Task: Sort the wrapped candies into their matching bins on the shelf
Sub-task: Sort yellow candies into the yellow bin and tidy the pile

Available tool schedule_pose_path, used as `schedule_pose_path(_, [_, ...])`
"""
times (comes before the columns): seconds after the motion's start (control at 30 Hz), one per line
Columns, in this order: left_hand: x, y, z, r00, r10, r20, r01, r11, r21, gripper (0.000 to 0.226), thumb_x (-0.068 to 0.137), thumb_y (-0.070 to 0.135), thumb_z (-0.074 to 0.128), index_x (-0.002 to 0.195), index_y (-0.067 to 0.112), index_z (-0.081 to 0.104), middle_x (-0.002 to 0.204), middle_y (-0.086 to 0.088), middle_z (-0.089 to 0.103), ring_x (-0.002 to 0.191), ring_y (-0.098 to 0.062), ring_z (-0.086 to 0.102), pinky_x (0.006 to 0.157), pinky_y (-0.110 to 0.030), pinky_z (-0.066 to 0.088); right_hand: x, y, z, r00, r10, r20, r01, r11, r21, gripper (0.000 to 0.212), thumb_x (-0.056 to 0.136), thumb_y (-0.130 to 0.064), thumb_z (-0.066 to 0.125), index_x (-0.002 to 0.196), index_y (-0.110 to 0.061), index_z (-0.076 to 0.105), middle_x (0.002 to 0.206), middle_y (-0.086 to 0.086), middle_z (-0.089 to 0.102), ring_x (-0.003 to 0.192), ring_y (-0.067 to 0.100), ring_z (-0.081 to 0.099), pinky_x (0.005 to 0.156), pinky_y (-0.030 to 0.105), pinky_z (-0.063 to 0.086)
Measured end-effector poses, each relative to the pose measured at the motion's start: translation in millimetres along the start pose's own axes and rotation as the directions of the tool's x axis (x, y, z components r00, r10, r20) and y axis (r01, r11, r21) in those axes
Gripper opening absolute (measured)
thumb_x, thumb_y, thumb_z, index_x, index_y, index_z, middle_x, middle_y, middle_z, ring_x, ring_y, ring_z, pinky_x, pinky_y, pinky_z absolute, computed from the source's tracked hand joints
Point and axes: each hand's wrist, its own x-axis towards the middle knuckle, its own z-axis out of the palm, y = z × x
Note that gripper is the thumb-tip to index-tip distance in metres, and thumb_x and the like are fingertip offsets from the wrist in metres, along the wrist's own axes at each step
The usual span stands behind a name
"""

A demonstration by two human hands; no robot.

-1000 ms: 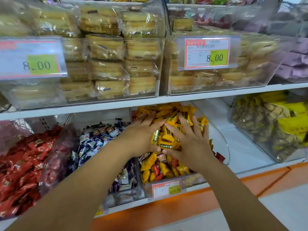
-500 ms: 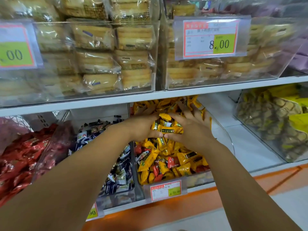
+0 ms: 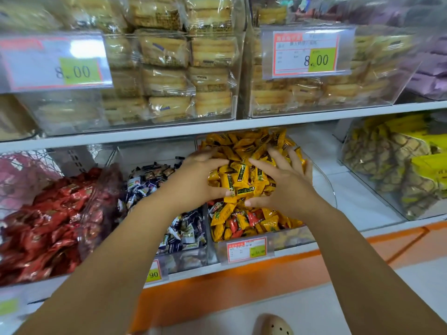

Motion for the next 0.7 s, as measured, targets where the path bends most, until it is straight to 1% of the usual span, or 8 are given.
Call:
schedule_pose_path(0.07, [-16,-3,3,0.998,-0.027,-0.063,0.026,0.999,-0.024,0.051,0.08,0.042,0.071,0.128,0.036,0.055,0.155,0.007,0.024,0.144,-0.017,0.012,0.116,-0.036,0.014,-11,-3,-3,0.995,-0.02,-0.098,0.025,0.998,0.056,0.062,0.069,-0.062,0.07,0.126,-0.054,0.049,0.158,-0.014,0.012,0.147,0.02,-0.011,0.115,0.057,-0.006])
schedule_pose_path(0.13, [-29,-5,6,0.991,-0.027,-0.131,0.021,0.999,-0.047,0.024,0.083,0.038,0.07,0.107,0.035,0.066,0.155,0.008,0.025,0.144,-0.016,0.009,0.116,-0.035,0.008,-25,-6,-7,0.969,-0.05,-0.241,0.073,0.993,0.089,0.017,0.076,-0.046,0.074,0.092,-0.047,0.068,0.152,-0.012,0.032,0.147,0.021,0.004,0.115,0.055,0.004])
schedule_pose_path(0.17, [-34,-7,9,0.988,-0.026,-0.149,0.02,0.999,-0.04,0.016,0.083,0.039,0.069,0.099,0.036,0.068,0.155,0.009,0.025,0.144,-0.015,0.007,0.116,-0.034,0.006,-33,-8,-7,0.963,-0.068,-0.262,0.09,0.993,0.076,0.005,0.078,-0.04,0.074,0.08,-0.043,0.07,0.149,-0.011,0.038,0.146,0.021,0.009,0.115,0.054,0.006])
schedule_pose_path(0.23, [-41,-10,17,0.989,-0.036,-0.14,0.037,0.999,0.006,0.012,0.083,0.044,0.068,0.094,0.039,0.069,0.156,0.01,0.023,0.145,-0.013,0.003,0.117,-0.035,0.004,-46,-12,0,0.978,-0.1,-0.185,0.102,0.995,0.004,0.004,0.082,-0.04,0.07,0.079,-0.041,0.072,0.151,-0.009,0.034,0.146,0.022,0.007,0.116,0.051,0.004])
schedule_pose_path(0.33, [-48,-9,28,0.991,-0.072,-0.116,0.074,0.997,0.017,0.019,0.082,0.048,0.066,0.1,0.041,0.067,0.158,0.01,0.017,0.146,-0.013,0.0,0.118,-0.038,0.007,-56,-15,17,1.0,-0.017,-0.006,0.016,0.993,-0.113,0.023,0.087,-0.05,0.06,0.107,-0.044,0.067,0.16,-0.01,0.007,0.146,0.019,-0.012,0.117,0.053,-0.003])
schedule_pose_path(0.4, [-50,-6,30,0.988,-0.09,-0.123,0.095,0.995,0.037,0.026,0.081,0.045,0.067,0.107,0.04,0.064,0.159,0.009,0.014,0.146,-0.013,-0.001,0.117,-0.037,0.009,-55,-14,22,1.0,0.024,0.001,-0.024,0.992,-0.127,0.027,0.085,-0.053,0.059,0.111,-0.046,0.065,0.16,-0.01,-0.002,0.146,0.019,-0.017,0.117,0.055,-0.003])
schedule_pose_path(0.57, [-45,3,35,0.973,-0.135,-0.186,0.156,0.983,0.101,0.02,0.083,0.038,0.066,0.102,0.033,0.068,0.158,0.003,0.02,0.145,-0.019,0.008,0.113,-0.037,0.022,-45,-15,18,0.997,0.068,0.025,-0.062,0.983,-0.173,0.036,0.076,-0.064,0.063,0.109,-0.049,0.063,0.16,-0.009,-0.003,0.146,0.024,-0.015,0.116,0.058,-0.001])
schedule_pose_path(0.7, [-43,9,38,0.961,-0.167,-0.219,0.189,0.978,0.084,0.01,0.088,0.029,0.062,0.09,0.029,0.071,0.157,0.001,0.023,0.144,-0.021,0.017,0.11,-0.039,0.033,-42,-17,24,0.999,0.04,-0.009,-0.04,0.987,-0.153,0.023,0.073,-0.059,0.069,0.092,-0.046,0.068,0.16,-0.009,0.006,0.146,0.026,-0.012,0.114,0.059,-0.001])
